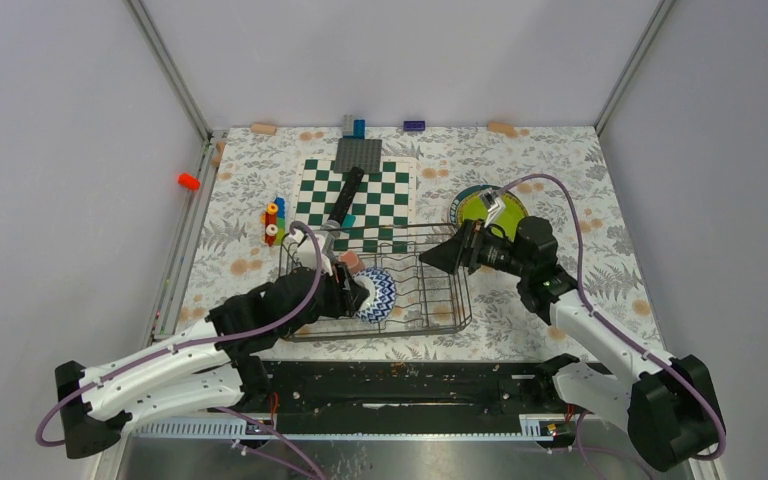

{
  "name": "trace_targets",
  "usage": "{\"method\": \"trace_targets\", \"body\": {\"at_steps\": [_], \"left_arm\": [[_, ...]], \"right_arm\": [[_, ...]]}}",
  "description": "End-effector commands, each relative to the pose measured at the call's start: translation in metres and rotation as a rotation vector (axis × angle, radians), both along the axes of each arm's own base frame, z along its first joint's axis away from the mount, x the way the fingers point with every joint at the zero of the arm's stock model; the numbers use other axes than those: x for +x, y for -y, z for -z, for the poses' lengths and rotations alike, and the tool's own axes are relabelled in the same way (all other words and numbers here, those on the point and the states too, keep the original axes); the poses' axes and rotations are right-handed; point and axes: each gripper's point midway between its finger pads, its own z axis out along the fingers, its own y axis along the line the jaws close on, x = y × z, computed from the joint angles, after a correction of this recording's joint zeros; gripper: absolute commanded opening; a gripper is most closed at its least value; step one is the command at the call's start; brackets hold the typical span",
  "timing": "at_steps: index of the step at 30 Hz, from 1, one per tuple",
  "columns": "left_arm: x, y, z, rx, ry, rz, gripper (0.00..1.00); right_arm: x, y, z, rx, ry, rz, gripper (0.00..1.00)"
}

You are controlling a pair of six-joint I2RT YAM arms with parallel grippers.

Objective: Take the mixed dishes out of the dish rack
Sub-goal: Pick up the bowl from the dish rack.

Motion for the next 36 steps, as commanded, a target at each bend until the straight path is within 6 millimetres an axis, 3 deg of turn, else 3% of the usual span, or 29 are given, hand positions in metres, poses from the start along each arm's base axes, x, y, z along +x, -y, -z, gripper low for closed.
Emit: {"method": "trace_targets", "body": {"at_steps": [1, 7, 18, 23, 30, 36], "left_arm": [[0.015, 0.020, -0.062, -0.191, 0.150, 0.002, 0.00], [0.020, 0.024, -0.077, -0.249, 0.195, -0.008, 0.00], [0.024, 0.040, -0.087, -0.293, 0.219, 0.019, 0.00], [0.023, 0.053, -0.090, -0.310, 0.215, 0.060, 0.00], [0.021, 0.069, -0.089, -0.329, 0.205, 0.114, 0.00], [0.020, 0.075, -0.091, -0.344, 0.213, 0.136, 0.00]], "right_arm": [[-0.002, -0.016, -0.022, 0.055, -0.003, -0.050, 1.00], [-0.008, -0.031, -0.026, 0.125, -0.059, -0.072, 1.00], [-0.029, -0.052, -0.039, 0.214, -0.092, -0.163, 0.97], [-0.043, -0.055, -0.056, 0.304, -0.065, -0.226, 0.87], [-0.054, -0.055, -0.073, 0.395, -0.044, -0.287, 0.62], [-0.056, -0.056, -0.076, 0.420, -0.052, -0.308, 0.37]]}}
